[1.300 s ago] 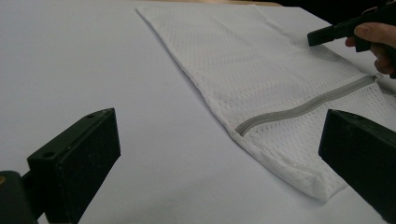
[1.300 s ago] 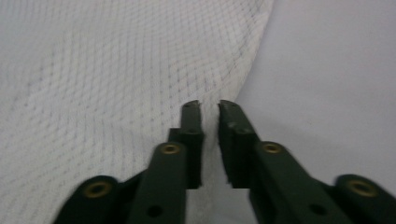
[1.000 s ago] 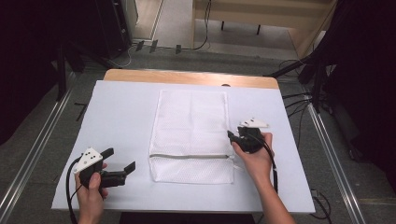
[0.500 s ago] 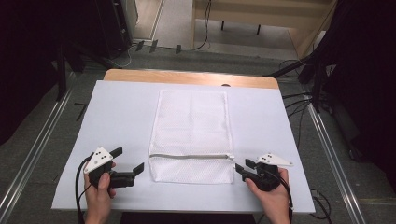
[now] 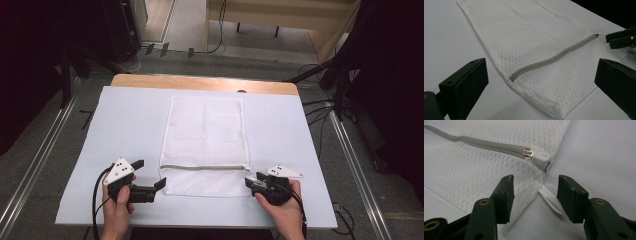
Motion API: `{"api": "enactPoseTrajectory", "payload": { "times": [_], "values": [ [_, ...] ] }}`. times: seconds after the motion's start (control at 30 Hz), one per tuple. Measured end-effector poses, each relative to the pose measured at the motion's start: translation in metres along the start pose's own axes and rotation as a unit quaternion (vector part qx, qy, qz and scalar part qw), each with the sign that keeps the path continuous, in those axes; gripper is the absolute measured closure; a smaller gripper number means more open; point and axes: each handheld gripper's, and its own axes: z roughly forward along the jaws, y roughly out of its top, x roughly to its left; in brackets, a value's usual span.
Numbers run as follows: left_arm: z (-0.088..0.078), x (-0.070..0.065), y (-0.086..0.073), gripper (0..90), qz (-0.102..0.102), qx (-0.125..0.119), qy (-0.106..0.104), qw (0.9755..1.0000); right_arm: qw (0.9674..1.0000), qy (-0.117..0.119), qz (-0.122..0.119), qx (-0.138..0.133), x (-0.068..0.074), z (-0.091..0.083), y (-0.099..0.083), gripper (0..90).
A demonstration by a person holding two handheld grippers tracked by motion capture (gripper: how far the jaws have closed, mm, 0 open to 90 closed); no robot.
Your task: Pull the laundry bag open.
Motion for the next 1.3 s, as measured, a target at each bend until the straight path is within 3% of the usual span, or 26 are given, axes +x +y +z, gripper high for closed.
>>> {"api": "enactPoseTrajectory", "payload": {
  "times": [0.33,0.47,0.5,0.6,0.67,0.77,0.87,0.9,0.93,0.97,1.03,1.13,1.2,1.3],
  "values": [
    [0.013,-0.018,0.002,0.0,0.013,0.015,-0.016,0.9997,0.9997,-0.017,-0.015,-0.008,0.011,0.022,0.007,48.8],
    [0.02,-0.027,0.004,0.0,0.016,0.015,-0.022,0.9995,0.9965,-0.07,-0.045,-0.014,0.022,0.024,0.003,59.9],
    [0.022,-0.029,0.005,0.0,0.019,0.017,-0.023,0.9994,0.996,-0.074,-0.048,-0.016,0.025,0.024,0.003,65.4],
    [0.033,-0.039,0.009,0.0,0.02,0.027,-0.031,0.9989,0.9964,-0.068,-0.049,-0.016,0.027,0.025,0.003,78.6],
    [0.043,-0.046,0.012,0.0,0.006,0.032,-0.035,0.9988,0.9982,-0.049,-0.031,-0.016,0.02,0.026,0.006,87.4],
    [0.057,-0.06,0.017,3.3,0.009,0.04,-0.035,0.9985,0.9987,-0.04,-0.027,-0.018,0.018,0.025,0.006,88.1],
    [0.071,-0.074,0.024,4.9,0.015,0.041,-0.066,0.9969,0.9973,-0.04,-0.051,-0.034,0.025,0.022,0.006,88.2],
    [0.076,-0.079,0.027,5.4,0.015,0.043,-0.066,0.9967,0.9971,-0.04,-0.054,-0.036,0.027,0.021,0.007,88.2],
    [0.083,-0.084,0.031,9.1,0.014,0.048,-0.054,0.9973,0.9967,-0.039,-0.059,-0.039,0.028,0.02,0.008,88.1],
    [0.087,-0.087,0.034,18.2,0.009,0.049,-0.049,0.9976,0.9963,-0.039,-0.066,-0.04,0.03,0.02,0.008,88.2],
    [0.097,-0.093,0.039,27.1,0.003,0.054,-0.045,0.9975,0.9957,-0.043,-0.069,-0.044,0.031,0.019,0.009,88.2],
    [0.114,-0.102,0.047,44.9,-0.002,0.073,-0.051,0.996,0.9955,-0.04,-0.071,-0.049,0.032,0.017,0.009,88.2],
    [0.127,-0.107,0.051,61.8,-0.002,0.091,-0.06,0.994,0.9946,-0.036,-0.075,-0.061,0.033,0.013,0.01,88.4],
    [0.139,-0.11,0.053,68.5,-0.011,0.103,-0.069,0.9922,0.9944,-0.032,-0.076,-0.066,0.034,0.01,0.011,88.4]
  ]
}}
